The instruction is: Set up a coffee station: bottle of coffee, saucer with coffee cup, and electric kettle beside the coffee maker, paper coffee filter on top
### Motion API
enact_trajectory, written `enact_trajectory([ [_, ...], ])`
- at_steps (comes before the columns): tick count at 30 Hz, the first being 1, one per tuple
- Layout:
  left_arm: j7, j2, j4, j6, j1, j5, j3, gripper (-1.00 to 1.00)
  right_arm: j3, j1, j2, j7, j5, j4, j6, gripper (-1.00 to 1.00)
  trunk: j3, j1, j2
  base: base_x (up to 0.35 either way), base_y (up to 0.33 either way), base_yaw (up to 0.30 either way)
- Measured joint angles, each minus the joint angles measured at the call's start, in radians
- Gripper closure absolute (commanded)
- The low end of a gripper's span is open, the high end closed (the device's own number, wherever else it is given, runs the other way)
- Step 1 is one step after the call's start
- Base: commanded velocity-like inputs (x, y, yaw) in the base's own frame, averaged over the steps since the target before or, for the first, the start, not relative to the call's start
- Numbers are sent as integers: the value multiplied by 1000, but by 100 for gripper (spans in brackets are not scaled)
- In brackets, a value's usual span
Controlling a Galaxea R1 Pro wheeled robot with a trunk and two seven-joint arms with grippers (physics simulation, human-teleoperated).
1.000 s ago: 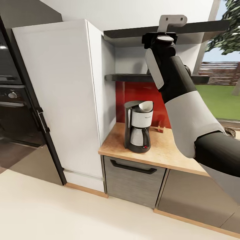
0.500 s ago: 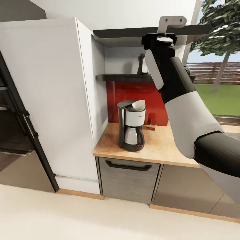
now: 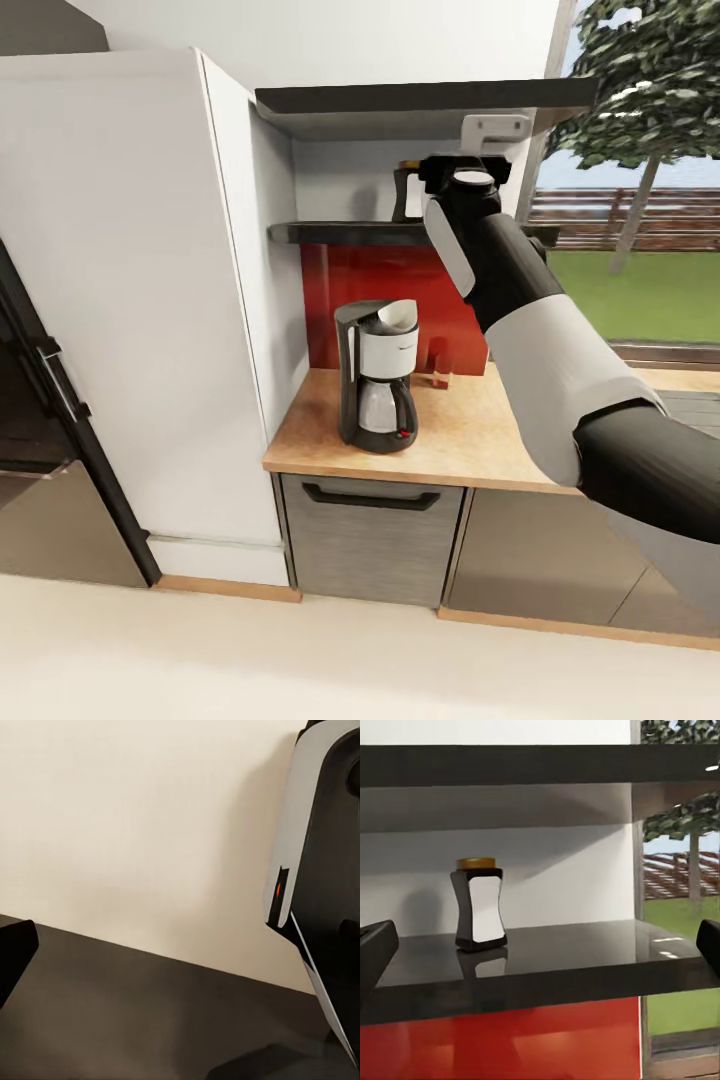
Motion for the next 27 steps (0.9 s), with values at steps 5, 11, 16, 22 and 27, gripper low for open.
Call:
enact_trajectory([
  [5, 0, -3, 5, 1, 1, 0, -1, -100, 1, 1, 0, 0, -1, 9, -32, -100, 0, 0, 0, 0, 0, 0],
  [11, 0, -5, 45, 1, 1, -1, -1, -100, 1, 1, 0, 1, -1, 13, -34, -100, 0, 0, 0, 19, 0, 0],
  [16, 0, -2, 72, 1, 2, -1, -2, -100, 0, 1, 0, 1, -2, 9, -34, -100, 0, 0, 0, 198, 23, 0],
  [22, -1, -4, 75, 1, 2, -1, -2, -100, -2, 1, 0, 0, -1, 4, -34, -100, 0, -1, 0, 277, 118, 0],
  [27, -1, -7, 74, 2, 2, 0, -4, -100, 1, 1, 0, -1, -2, 3, -34, -100, 0, 0, 0, 218, 188, 0],
])
